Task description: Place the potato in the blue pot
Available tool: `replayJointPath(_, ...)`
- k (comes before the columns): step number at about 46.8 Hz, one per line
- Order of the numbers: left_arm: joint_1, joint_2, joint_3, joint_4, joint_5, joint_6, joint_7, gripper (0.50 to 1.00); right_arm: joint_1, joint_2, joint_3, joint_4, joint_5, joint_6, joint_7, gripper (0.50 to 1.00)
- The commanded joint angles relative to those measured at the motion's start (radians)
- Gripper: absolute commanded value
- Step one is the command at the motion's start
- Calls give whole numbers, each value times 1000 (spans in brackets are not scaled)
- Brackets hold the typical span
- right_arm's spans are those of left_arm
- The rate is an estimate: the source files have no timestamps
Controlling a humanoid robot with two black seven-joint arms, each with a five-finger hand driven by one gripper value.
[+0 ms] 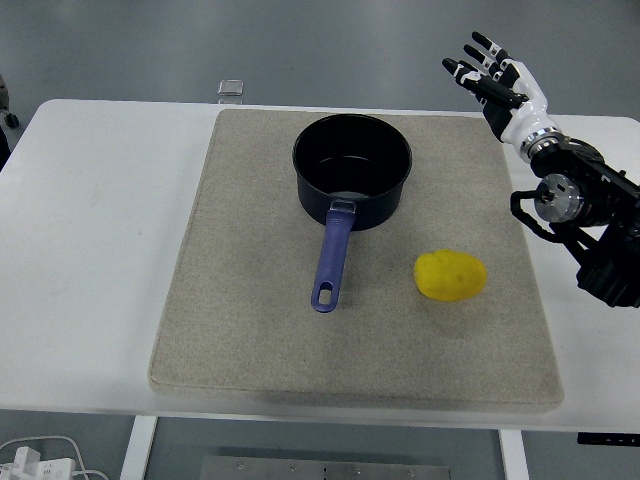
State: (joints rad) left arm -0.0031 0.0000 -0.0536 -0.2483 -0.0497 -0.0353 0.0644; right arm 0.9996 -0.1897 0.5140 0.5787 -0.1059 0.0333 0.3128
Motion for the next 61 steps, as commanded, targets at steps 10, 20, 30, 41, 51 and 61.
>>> replayJointPath(10,0,0,0,-2,1,0,0,994,-127,-212,1,274,-104,-3,19,926)
replayJointPath(20,0,0,1,-2,1,0,0,994,-231,-390,0,458,-208,2,60,926)
replayJointPath(30,0,0,1,-5,1,0,-1,992,-325,-531,0,596,-285,3,117,926)
replayJointPath(41,-2,0,1,-2,1,0,-1,994,-420,-646,3,759,-408,0,157,926)
replayJointPath(51,-2,0,1,-2,1,0,-1,994,-472,-711,1,872,-552,-4,187,926)
replayJointPath(61,-2,0,1,-2,1,0,-1,994,-510,-709,0,882,-804,-44,210,926)
